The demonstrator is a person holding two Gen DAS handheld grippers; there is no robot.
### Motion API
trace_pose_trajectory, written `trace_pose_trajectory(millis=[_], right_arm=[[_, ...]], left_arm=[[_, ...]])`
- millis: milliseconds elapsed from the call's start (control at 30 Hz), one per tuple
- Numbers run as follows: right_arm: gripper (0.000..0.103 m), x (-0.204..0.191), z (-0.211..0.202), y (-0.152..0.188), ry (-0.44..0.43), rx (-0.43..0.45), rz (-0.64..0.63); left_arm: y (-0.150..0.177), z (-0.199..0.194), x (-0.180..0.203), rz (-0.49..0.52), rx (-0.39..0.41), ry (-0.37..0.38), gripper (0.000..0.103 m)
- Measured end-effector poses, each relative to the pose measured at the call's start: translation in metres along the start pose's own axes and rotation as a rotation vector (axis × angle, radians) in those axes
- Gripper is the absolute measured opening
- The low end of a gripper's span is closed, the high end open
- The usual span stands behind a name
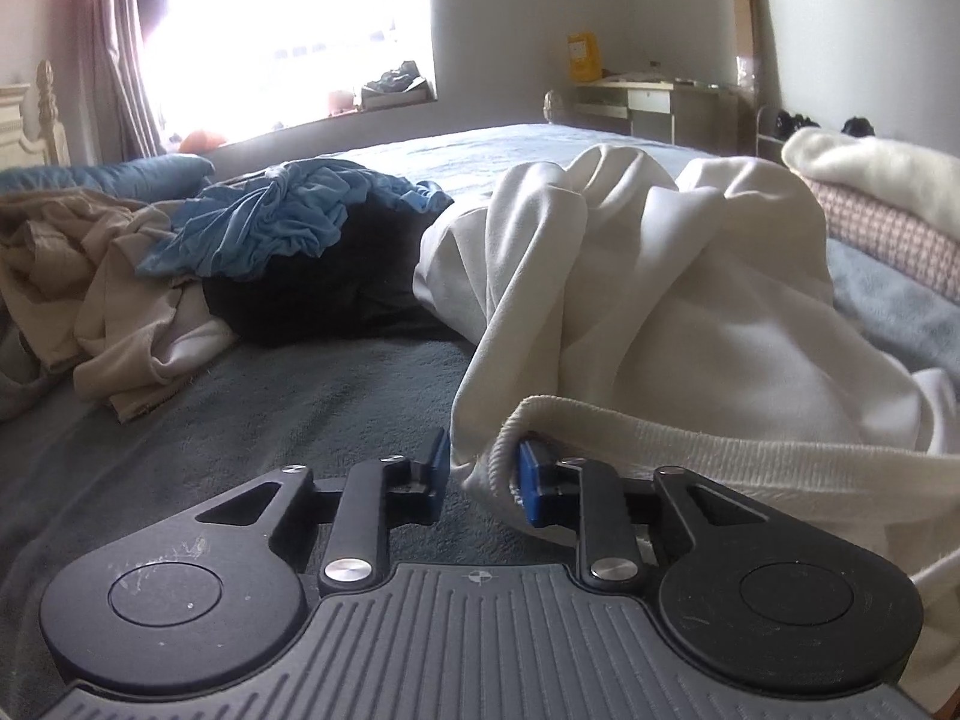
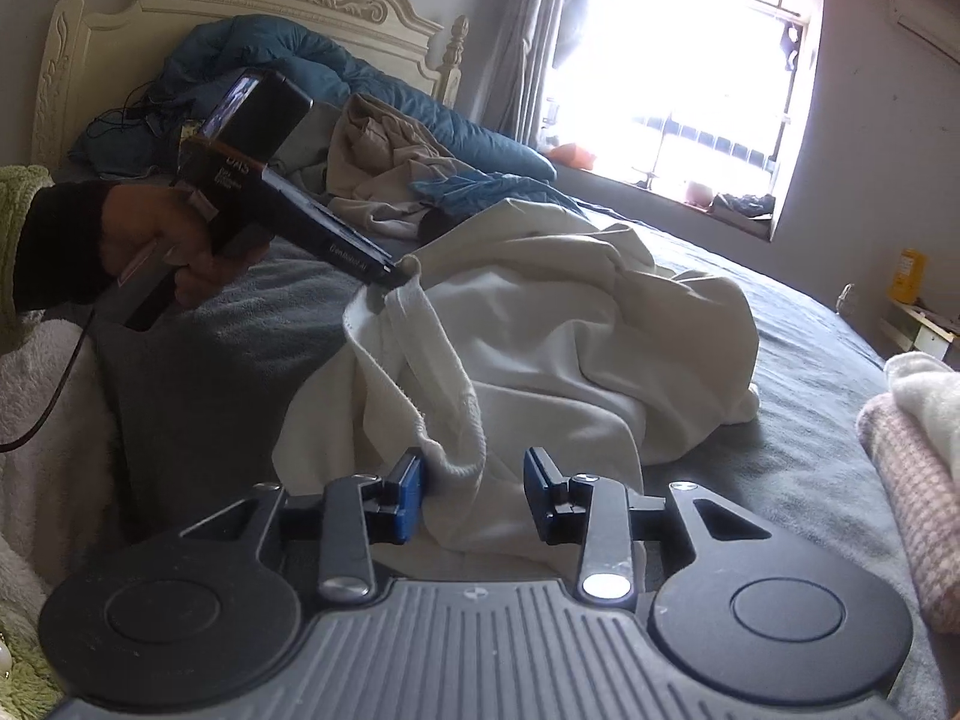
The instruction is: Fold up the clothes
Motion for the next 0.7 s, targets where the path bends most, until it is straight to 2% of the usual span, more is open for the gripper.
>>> trace_pose_trajectory(millis=[167,333,367,400,433,567,667,700], right_arm=[[0.039,-0.007,0.011,0.002,0.024,0.019,-0.049],[0.038,-0.014,0.022,0.003,0.048,0.037,-0.098],[0.036,-0.015,0.024,0.004,0.053,0.041,-0.107],[0.028,-0.016,0.025,0.003,0.059,0.049,-0.106],[0.013,-0.012,0.022,-0.002,0.075,0.076,-0.071],[0.007,0.001,0.018,-0.020,0.205,0.170,-0.017],[0.006,0.006,0.026,-0.030,0.331,0.217,-0.076],[0.006,0.008,0.021,-0.041,0.349,0.254,-0.075]], left_arm=[[-0.001,0.008,-0.001,-0.039,0.000,0.030,0.022],[-0.005,0.008,-0.005,-0.128,0.026,0.051,0.011],[-0.007,0.006,-0.007,-0.143,0.038,0.046,0.010],[-0.009,0.003,-0.010,-0.158,0.054,0.034,0.010],[-0.012,0.000,-0.013,-0.174,0.069,0.021,0.009],[-0.027,-0.011,-0.024,-0.231,0.141,-0.026,0.008],[-0.041,-0.017,-0.029,-0.255,0.183,-0.064,0.007],[-0.048,-0.022,-0.031,-0.265,0.206,-0.080,0.007]])
Point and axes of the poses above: each gripper's, at about its wrist camera, not at the fingertips, and z roughly the way its jaws point, x to its right, y to its underside, the point moved 8 cm from there along z, roughly the way its jaws point, and after that the axes turned 14 degrees about z, right-handed, at the moved point
